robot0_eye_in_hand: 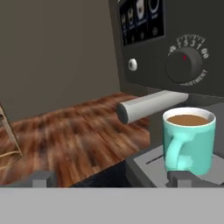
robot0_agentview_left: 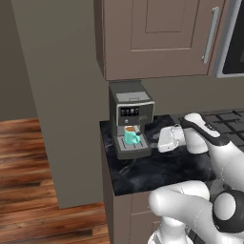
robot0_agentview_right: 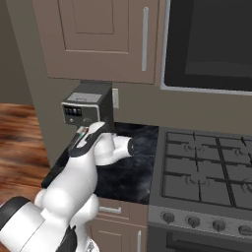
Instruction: Pick up the brewed coffee from the coffee machine and place it next to the breakfast plate on the dining counter.
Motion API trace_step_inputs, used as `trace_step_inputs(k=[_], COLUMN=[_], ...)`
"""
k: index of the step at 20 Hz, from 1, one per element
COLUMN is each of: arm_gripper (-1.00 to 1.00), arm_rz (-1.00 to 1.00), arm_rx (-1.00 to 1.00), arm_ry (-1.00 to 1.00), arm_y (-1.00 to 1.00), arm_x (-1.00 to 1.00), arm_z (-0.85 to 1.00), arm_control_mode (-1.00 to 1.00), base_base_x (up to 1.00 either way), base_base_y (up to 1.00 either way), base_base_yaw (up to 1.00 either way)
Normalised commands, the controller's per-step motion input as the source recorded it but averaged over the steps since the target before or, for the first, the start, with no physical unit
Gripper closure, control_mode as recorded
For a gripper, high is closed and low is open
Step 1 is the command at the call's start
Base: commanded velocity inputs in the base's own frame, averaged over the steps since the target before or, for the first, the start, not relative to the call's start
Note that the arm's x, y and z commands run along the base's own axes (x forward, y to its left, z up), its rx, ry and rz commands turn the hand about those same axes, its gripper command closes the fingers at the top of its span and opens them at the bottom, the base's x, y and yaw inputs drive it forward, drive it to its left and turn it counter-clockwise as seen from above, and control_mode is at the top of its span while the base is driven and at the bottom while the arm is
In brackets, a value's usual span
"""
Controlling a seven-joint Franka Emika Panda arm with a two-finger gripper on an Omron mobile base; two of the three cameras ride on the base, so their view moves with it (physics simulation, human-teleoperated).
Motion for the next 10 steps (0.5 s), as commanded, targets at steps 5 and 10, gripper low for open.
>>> trace_step_inputs(k=[5, 10], arm_gripper=[-1.0, -1.0], arm_rz=[-0.05, -0.15], arm_rx=[0.06, 0.0], arm_ry=[-0.03, -0.1], arm_y=[0.26, 0.2], arm_x=[0.0, 0.0], arm_z=[0.0, 0.0], arm_control_mode=[-1.0, -1.0], base_base_x=[0.0, 0.0], base_base_y=[0.0, 0.0], base_base_yaw=[0.0, 0.0])
